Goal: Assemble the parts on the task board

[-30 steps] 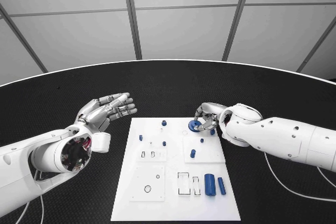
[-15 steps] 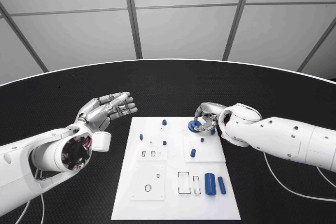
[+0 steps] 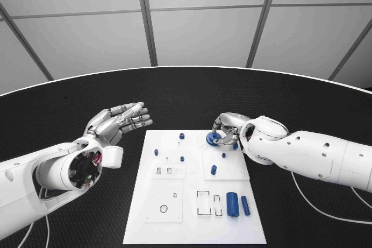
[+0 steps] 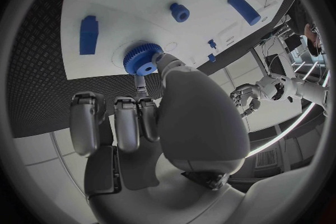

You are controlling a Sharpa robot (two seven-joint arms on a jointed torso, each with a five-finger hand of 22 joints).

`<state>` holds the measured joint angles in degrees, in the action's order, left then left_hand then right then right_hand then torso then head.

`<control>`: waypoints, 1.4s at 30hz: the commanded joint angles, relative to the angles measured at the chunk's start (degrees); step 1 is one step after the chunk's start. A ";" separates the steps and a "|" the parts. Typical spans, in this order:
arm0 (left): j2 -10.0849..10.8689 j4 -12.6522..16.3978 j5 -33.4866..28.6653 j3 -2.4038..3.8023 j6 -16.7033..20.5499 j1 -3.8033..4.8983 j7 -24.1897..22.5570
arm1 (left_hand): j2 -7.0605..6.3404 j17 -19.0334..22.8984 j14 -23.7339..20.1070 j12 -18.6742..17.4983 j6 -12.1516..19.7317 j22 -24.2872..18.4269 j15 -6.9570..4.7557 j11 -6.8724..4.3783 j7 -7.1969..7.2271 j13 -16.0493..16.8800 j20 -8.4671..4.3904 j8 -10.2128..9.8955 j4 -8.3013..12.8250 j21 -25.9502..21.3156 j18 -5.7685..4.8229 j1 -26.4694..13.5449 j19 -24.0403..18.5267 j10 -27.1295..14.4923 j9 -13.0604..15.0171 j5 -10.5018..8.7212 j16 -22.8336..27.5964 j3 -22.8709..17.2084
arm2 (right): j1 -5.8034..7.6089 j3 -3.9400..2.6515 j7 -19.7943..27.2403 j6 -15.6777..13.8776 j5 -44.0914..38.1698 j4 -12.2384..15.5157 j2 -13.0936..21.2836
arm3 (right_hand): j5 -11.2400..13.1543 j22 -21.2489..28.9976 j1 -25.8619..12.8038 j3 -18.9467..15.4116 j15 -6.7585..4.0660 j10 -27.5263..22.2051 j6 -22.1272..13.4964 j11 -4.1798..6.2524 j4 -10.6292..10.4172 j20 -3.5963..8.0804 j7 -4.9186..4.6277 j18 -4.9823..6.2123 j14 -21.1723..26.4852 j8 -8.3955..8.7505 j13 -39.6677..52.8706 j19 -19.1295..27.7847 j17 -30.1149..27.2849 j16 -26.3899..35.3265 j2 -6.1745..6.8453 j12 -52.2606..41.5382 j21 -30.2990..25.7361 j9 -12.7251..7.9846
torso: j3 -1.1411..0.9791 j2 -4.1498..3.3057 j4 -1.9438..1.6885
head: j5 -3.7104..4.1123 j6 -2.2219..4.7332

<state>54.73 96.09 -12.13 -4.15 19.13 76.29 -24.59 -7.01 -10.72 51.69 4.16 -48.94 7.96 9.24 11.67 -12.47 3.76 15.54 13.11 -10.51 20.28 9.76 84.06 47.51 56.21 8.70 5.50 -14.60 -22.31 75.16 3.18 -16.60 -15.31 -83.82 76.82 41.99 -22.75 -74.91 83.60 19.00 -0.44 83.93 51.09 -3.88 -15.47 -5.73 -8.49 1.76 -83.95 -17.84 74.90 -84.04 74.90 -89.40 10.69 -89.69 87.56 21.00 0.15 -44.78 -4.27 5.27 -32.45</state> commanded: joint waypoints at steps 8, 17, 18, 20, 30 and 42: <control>-0.41 -0.49 0.00 0.00 -0.03 0.00 0.03 | -0.48 -0.10 -0.11 -0.27 0.43 -0.10 0.17 0.05 -2.30 -0.03 0.20 -0.39 0.01 0.23 0.68 -0.12 -0.17 -0.31 -0.08 -0.11 0.29 -0.39 | 0.01 -0.09 -0.11 -4.17 -1.33 4.59 0.40 | -1.24 -13.17 -0.71 1.77 -0.46 6.07 1.47 0.56 0.30 0.64 0.40 -1.21 -5.85 -0.20 15.10 -4.94 14.11 -0.34 0.16 -0.31 0.87 0.01 | 0.09 0.15 0.09 | -0.17 0.35; -0.88 -0.84 0.00 0.00 -0.08 0.00 0.07 | -0.48 -0.10 -0.11 -0.27 0.43 -0.10 0.17 0.05 -2.30 -0.03 0.20 -0.39 0.01 0.23 0.68 -0.12 -0.17 -0.31 -0.08 -0.11 0.29 -0.39 | 0.01 -0.15 -0.18 -5.94 -6.85 5.22 -4.00 | -1.26 -13.54 -0.85 2.01 -0.49 6.07 1.57 0.59 0.32 0.67 0.43 -1.32 -5.86 -0.17 15.10 -5.13 14.15 -0.35 0.16 -0.31 1.17 0.00 | 0.25 0.11 -0.21 | -0.34 0.55; -0.92 -0.86 0.00 0.00 -0.07 -0.01 0.07 | -0.48 -0.10 -0.11 -0.27 0.43 -0.10 0.17 0.05 -2.30 -0.03 0.20 -0.39 0.01 0.23 0.68 -0.12 -0.17 -0.31 -0.08 -0.11 0.29 -0.39 | 0.01 -0.15 -0.21 -5.96 -7.36 4.93 -4.66 | -1.26 -13.54 -0.85 2.01 -0.49 6.07 1.57 0.59 0.32 0.67 0.43 -1.32 -5.86 -0.17 15.10 -5.13 14.15 -0.35 0.16 -0.31 1.17 0.00 | 0.25 0.10 -0.23 | -0.39 0.60; -0.98 -0.88 0.00 0.00 -0.06 -0.01 0.07 | -0.43 -0.10 -0.11 -0.29 0.43 -0.10 0.17 0.06 -2.32 -0.03 0.20 -0.40 0.07 0.24 0.68 -0.10 -0.18 -0.32 -0.09 -0.10 0.32 -0.50 | 0.01 -0.16 -0.24 -6.05 -8.36 4.27 -5.86 | -1.26 -13.56 -0.89 2.16 -0.50 6.07 1.57 0.61 0.35 0.68 0.45 -1.32 -5.84 -0.13 15.10 -5.14 14.05 -0.32 0.11 -0.31 1.19 -0.02 | 0.36 0.09 -0.31 | -0.32 0.59; -1.22 -0.80 -0.01 0.00 -0.10 0.00 0.11 | -0.42 -0.11 -0.11 -0.30 0.43 -0.11 0.18 0.07 -2.34 -0.03 0.20 -0.41 0.09 0.25 0.67 -0.14 -0.19 -0.32 -0.10 -0.11 0.34 -0.55 | 0.01 -0.13 -0.12 -6.10 -10.06 0.14 -11.05 | -0.89 -13.58 -1.13 2.59 -0.52 6.07 1.59 0.61 0.47 0.72 0.44 -1.33 -5.83 0.02 15.10 -5.15 14.03 -0.32 0.14 -0.31 1.20 -0.07 | 0.46 -0.05 -0.53 | -0.25 0.59; -1.26 -0.64 -0.01 0.01 -0.13 0.01 0.11 | -0.42 -0.11 -0.10 -0.31 0.43 -0.11 0.18 0.08 -2.35 -0.03 0.21 -0.42 0.08 0.25 0.67 -0.18 -0.20 -0.32 -0.10 -0.12 0.35 -0.57 | -0.06 0.27 -0.09 -4.09 -10.23 -2.43 -13.79 | -0.49 -13.59 -1.42 2.91 -0.52 6.07 1.57 0.60 0.55 0.73 0.41 -1.33 -5.84 0.17 15.10 -5.16 14.06 -0.33 0.23 -0.31 1.21 -0.12 | 0.36 -0.06 -0.48 | -0.27 0.33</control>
<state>53.47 95.44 -12.13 -4.14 19.02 76.29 -24.47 -7.01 -10.74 51.69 4.17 -48.94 7.93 9.24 11.67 -12.47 3.76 15.54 12.91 -10.35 20.28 9.75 84.06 47.51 56.21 8.65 5.50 -14.60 -22.47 75.12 3.41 -16.68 -19.56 -94.05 74.51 28.32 -23.42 -74.91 82.01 21.55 -0.51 84.14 51.96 -3.68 -14.95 -5.32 -8.49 0.86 -84.03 -17.40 74.93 -84.04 74.93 -89.40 11.49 -89.69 88.46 20.67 0.54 -44.87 -4.73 5.00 -32.04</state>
